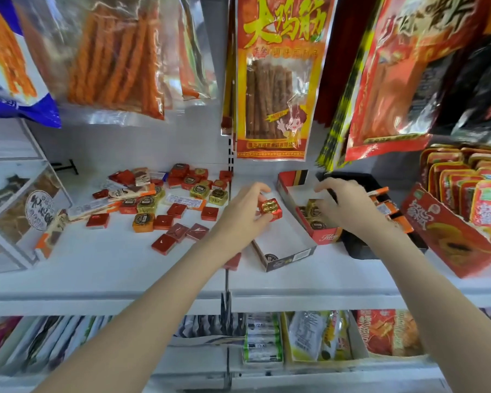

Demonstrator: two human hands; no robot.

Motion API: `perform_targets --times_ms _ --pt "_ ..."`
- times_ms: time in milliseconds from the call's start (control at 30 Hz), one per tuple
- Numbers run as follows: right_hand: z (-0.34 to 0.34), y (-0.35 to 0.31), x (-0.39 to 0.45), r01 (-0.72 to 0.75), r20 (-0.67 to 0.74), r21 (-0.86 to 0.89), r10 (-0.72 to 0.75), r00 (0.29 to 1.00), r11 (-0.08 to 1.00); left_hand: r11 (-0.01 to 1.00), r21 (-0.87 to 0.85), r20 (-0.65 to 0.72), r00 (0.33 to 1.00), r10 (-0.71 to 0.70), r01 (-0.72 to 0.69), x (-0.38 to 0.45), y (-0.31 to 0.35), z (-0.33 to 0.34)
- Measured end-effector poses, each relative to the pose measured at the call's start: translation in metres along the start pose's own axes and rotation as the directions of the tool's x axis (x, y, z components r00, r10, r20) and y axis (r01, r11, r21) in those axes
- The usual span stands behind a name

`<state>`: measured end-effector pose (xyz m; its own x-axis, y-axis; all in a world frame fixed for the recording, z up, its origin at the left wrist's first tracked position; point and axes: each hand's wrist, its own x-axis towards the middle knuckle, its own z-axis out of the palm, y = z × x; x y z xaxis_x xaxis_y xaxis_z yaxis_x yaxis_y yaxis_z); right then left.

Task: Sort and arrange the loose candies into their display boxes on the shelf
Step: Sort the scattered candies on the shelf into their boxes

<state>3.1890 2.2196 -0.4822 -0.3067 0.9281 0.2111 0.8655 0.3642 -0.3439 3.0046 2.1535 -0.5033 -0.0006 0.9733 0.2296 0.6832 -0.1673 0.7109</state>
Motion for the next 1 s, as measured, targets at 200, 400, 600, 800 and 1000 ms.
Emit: perform_targets --times_ms 200,400,600,800,1000 --pt "-0.001 -0.021 -0.022 -0.140 0.242 0.591 -0.008 0.970 0.795 0.989 -0.050 0.001 0.990 0.142 -0.142 -0.004 0.021 0.013" --pt "0.008 0.006 -0.015 -0.176 -0.093 0.423 0.236 0.967 0.889 0.962 0.263 0.086 0.995 0.049 -0.070 -0.010 0.010 0.005" --pt "0.013 0.002 -0.010 -0.060 -0.289 0.254 0.135 0.948 0.965 0.894 0.447 0.261 0.955 -0.141 0.010 -0.022 -0.008 0.003" --pt "0.019 -0.030 -0.012 0.083 0.200 -0.145 -0.053 0.978 0.986 0.887 0.461 0.182 0.981 -0.069 -0.023 -0.026 -0.020 -0.007" --pt "0.010 -0.063 -0.008 0.173 0.056 -0.202 -0.165 0.985 0.964 0.865 0.491 0.097 0.981 -0.169 0.101 -0.029 -0.039 -0.039"
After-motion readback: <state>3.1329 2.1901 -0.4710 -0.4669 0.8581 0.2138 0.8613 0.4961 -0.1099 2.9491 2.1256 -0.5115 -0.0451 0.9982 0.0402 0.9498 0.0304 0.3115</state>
